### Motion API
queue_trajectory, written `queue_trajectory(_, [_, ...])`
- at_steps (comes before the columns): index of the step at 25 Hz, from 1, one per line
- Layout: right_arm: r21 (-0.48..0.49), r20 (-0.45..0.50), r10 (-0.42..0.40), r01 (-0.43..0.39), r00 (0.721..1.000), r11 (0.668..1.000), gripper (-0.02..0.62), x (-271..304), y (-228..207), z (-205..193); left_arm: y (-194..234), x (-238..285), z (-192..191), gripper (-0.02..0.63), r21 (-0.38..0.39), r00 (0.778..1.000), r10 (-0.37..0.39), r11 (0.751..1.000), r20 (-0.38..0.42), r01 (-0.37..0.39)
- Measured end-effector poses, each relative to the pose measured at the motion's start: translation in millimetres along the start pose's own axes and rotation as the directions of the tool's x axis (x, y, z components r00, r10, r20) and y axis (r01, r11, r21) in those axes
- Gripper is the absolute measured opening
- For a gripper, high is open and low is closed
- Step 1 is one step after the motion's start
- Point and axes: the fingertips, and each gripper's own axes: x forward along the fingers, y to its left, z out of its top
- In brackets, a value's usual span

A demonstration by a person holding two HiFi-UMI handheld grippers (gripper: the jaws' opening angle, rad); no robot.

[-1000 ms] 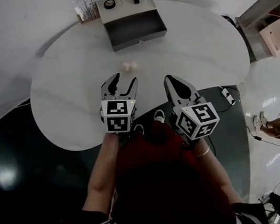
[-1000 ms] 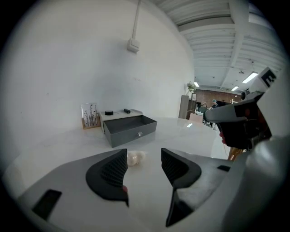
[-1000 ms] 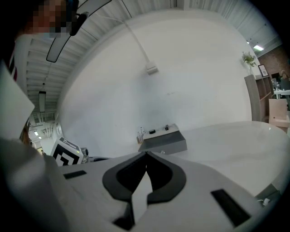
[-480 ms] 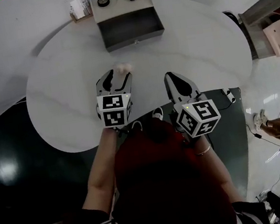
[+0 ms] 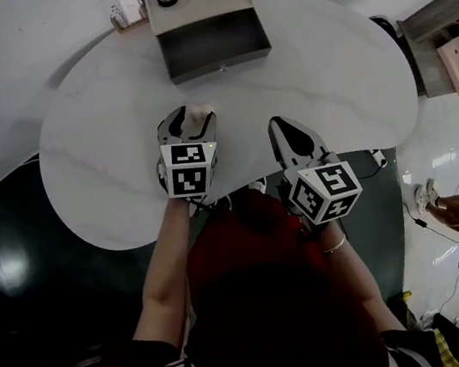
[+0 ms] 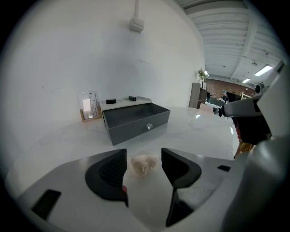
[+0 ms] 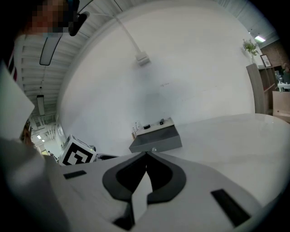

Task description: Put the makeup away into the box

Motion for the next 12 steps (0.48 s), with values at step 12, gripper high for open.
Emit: queue_trajectory(12, [0.023, -0.022, -0.001, 0.002, 1.0, 1.0, 0.015, 8, -15, -3, 1, 18, -10, 0.232, -0.058, 0.997, -0.004, 0.998, -0.079, -0.001])
